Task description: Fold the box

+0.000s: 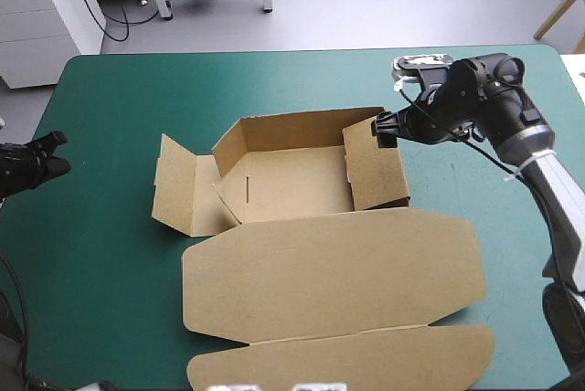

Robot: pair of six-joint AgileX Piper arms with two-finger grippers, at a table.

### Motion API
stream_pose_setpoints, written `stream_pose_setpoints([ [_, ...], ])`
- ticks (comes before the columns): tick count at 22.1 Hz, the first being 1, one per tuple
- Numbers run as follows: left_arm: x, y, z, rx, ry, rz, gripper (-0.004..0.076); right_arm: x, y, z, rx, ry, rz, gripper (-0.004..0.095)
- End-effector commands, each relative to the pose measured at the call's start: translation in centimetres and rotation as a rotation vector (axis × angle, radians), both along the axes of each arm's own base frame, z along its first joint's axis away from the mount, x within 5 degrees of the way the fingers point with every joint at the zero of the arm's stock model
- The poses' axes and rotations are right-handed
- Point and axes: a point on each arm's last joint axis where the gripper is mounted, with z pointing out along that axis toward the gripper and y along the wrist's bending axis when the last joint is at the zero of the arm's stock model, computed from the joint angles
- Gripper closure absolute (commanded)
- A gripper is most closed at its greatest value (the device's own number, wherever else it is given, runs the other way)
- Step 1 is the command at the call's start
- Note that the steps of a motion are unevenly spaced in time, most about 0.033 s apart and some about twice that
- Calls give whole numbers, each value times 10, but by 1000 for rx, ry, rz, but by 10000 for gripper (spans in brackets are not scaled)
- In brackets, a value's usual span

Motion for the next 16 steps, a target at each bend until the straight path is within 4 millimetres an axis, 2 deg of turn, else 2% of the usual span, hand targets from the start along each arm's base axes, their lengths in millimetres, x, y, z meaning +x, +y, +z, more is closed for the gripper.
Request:
stream_pose_setpoints([
  [1, -2, -4, 24, 5, -87, 24, 734, 9, 4, 1, 27, -44, 8, 58],
  [4, -2, -4, 24, 5, -87, 24, 734, 29, 12, -31, 9, 32, 13, 58],
  [8, -2, -4, 24, -1, -85, 33, 734, 40, 29, -59, -27, 93, 55, 58],
  [11, -2, -4, 24, -3, -84, 32, 734, 41, 42, -70, -50, 100, 87, 58],
  [16, -3, -5, 24, -7, -80, 27, 734, 40, 39, -71, -77, 118, 81, 58],
])
